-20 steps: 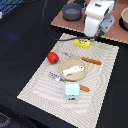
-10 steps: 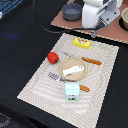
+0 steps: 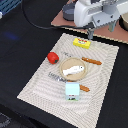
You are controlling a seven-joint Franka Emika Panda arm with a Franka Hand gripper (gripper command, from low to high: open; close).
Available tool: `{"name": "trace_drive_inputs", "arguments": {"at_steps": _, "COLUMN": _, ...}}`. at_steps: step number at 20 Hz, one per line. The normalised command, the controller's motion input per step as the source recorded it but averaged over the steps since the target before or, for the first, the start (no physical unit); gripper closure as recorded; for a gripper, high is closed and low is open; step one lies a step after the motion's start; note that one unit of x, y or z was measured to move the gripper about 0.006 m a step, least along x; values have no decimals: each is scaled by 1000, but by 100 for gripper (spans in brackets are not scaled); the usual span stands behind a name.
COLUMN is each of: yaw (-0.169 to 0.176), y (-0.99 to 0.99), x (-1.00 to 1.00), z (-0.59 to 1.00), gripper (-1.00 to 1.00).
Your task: Interact with the objects in diverse but meaningful ways.
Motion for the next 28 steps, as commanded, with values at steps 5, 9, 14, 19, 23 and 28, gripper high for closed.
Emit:
{"name": "trace_drive_inputs", "arguments": {"at_steps": 5, "yaw": -117, "y": -598, "x": 70, "z": 140, "gripper": -100}}
{"name": "trace_drive_inputs", "arguments": {"at_steps": 9, "yaw": -106, "y": -659, "x": 4, "z": 69, "gripper": -100}}
{"name": "trace_drive_inputs", "arguments": {"at_steps": 14, "yaw": -106, "y": -678, "x": 0, "z": 22, "gripper": -100}}
{"name": "trace_drive_inputs", "arguments": {"at_steps": 19, "yaw": -113, "y": -666, "x": 2, "z": 1, "gripper": -100}}
{"name": "trace_drive_inputs", "arguments": {"at_steps": 23, "yaw": -129, "y": -615, "x": 101, "z": 0, "gripper": -100}}
{"name": "trace_drive_inputs", "arguments": {"at_steps": 28, "yaw": -139, "y": -481, "x": 422, "z": 6, "gripper": -100}}
